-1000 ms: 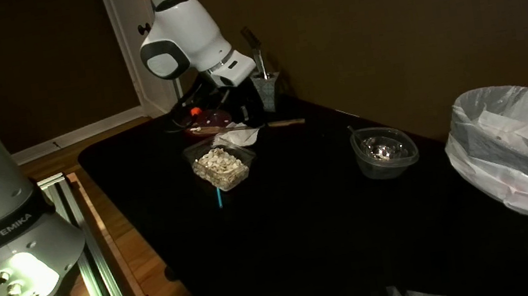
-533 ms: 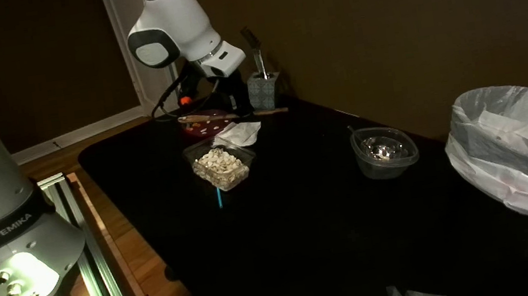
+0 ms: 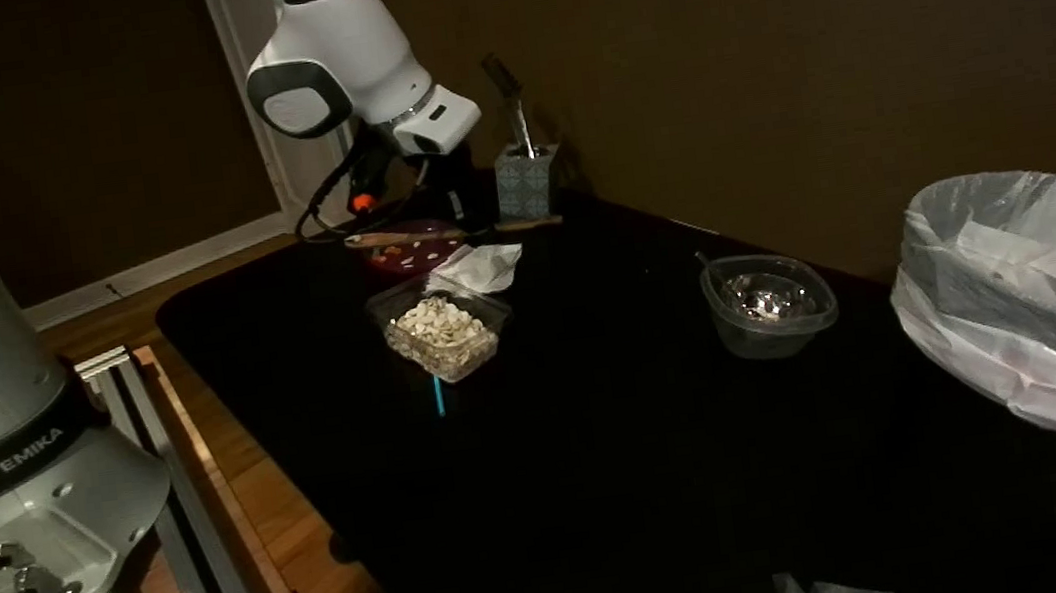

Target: Transfer a spoonful of contents from the bowl to the red plate

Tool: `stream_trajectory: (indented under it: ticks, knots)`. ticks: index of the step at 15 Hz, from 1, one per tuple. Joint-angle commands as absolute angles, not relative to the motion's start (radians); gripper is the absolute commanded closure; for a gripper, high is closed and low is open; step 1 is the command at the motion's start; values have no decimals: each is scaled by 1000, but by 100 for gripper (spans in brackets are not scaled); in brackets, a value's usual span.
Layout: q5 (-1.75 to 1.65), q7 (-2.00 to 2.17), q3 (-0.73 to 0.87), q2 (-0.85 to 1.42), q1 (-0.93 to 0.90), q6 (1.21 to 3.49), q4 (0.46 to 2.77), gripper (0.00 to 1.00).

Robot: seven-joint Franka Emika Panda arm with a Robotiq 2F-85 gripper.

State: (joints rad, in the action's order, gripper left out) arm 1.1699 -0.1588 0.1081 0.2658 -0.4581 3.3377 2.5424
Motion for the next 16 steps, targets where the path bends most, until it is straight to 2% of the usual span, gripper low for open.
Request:
stream_trajectory:
  ticks: [1, 4, 5, 16]
  knots:
    - [1170, -159, 109, 266, -458, 3338, 2542, 78]
    - [1170, -159, 110, 266, -458, 3337, 2542, 78]
    - [1170, -159, 110, 266, -458, 3337, 2542, 94]
    - [1249, 13, 163, 375, -537, 3332, 2504, 94]
